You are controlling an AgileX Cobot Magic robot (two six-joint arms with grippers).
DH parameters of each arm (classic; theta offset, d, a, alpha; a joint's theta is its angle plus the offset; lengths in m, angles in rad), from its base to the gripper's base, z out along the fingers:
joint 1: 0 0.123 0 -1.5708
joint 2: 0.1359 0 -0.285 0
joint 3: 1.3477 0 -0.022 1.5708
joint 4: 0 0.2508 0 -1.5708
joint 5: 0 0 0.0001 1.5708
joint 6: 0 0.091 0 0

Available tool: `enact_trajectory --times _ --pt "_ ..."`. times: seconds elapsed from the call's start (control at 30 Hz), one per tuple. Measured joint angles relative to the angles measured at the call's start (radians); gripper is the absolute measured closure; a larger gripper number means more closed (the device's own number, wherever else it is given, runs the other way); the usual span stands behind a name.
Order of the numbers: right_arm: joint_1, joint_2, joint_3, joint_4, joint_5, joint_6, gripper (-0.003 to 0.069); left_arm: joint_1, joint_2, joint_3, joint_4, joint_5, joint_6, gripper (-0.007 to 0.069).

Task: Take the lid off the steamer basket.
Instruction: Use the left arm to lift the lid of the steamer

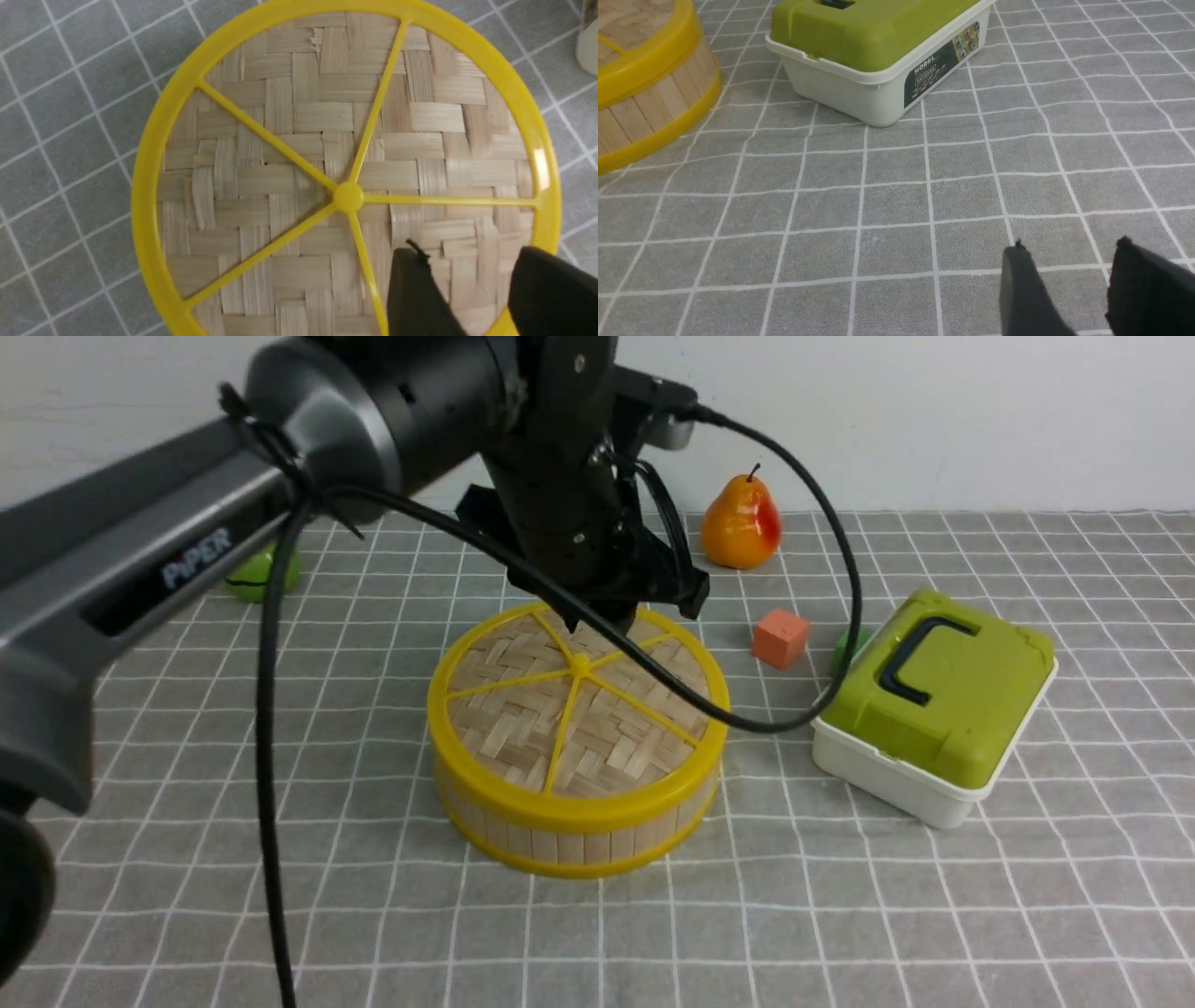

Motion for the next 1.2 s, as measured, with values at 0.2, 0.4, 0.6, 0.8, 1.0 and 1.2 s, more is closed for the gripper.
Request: enact_trajectory --times 0.2,0.4,0.6,0.8,1.0,1.2 --pt "0.000 0.000 0.000 0.000 0.000 0.000 0.0418 0.000 0.073 0.000 0.085 -0.027 -0.013 0.0293" --pt "0.000 0.000 0.000 0.000 0.000 0.000 0.0418 0.000 0.104 0.000 0.170 -0.043 -0.077 0.0300" --pt "0.000 0.000 0.000 0.000 0.000 0.000 0.0418 0.000 0.134 0.000 0.160 -0.043 -0.098 0.0354" --pt "0.000 0.000 0.000 0.000 0.000 0.000 0.0418 -0.001 0.140 -0.001 0.167 -0.044 -0.145 0.0484" --pt "0.000 0.000 0.000 0.000 0.000 0.000 0.0418 -0.001 0.140 -0.001 0.175 -0.047 -0.201 0.0516" --pt "0.000 0.000 0.000 0.000 0.000 0.000 0.0418 -0.001 0.130 -0.039 0.177 -0.004 -0.206 0.0516"
